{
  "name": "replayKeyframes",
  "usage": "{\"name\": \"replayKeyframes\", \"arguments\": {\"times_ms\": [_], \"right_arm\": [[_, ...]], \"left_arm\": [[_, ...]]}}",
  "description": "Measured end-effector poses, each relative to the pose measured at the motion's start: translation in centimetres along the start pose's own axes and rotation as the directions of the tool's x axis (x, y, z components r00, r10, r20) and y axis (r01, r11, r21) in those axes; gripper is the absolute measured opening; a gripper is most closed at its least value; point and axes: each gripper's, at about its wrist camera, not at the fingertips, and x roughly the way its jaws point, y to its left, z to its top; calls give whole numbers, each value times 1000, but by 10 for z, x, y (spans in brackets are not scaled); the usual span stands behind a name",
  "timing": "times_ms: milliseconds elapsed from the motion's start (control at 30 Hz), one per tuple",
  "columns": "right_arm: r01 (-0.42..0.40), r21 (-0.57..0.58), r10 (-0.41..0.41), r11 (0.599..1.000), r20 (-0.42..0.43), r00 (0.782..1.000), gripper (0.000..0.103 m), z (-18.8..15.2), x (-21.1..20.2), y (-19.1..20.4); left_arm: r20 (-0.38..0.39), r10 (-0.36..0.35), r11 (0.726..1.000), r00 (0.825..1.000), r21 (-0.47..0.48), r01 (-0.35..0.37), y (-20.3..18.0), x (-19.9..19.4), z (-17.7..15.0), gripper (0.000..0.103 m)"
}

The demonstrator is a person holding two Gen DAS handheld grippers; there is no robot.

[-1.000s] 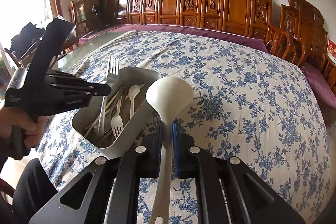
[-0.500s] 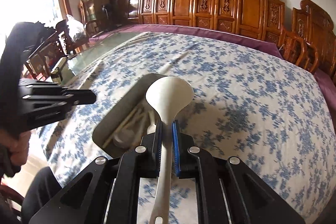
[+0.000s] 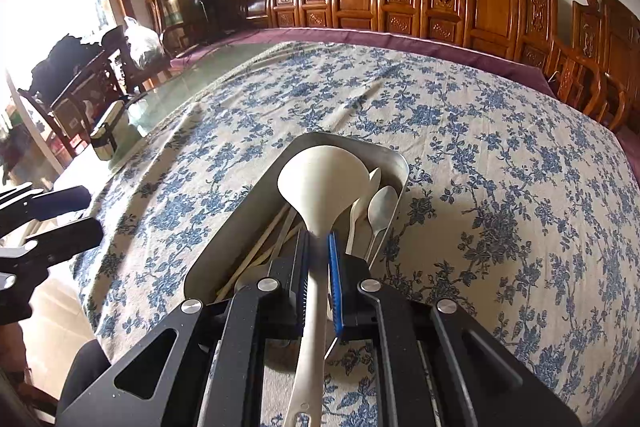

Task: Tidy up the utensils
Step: 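Lower the metal fork into the tray and open the left gripper, then lower the white spoon into the tray and open the right gripper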

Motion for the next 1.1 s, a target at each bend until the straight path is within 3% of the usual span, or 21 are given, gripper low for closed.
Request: {"name": "replayKeyframes", "arguments": {"times_ms": [333, 700, 1100], "right_arm": [[5, 42, -3, 999, -60, 998, 11, 10, 42, 2], [29, 85, -21, 996, -90, 996, 11, 15, 70, -1], [5, 62, -1, 998, -60, 998, 13, 14, 58, 3]], "left_arm": [[-15, 19, 999, 1000, -30, -20, 12, 10, -5, 85], [-27, 19, 999, 999, -47, -21, 17, 14, -8, 90], [-29, 25, 999, 999, -44, -26, 16, 16, -8, 90]]}}
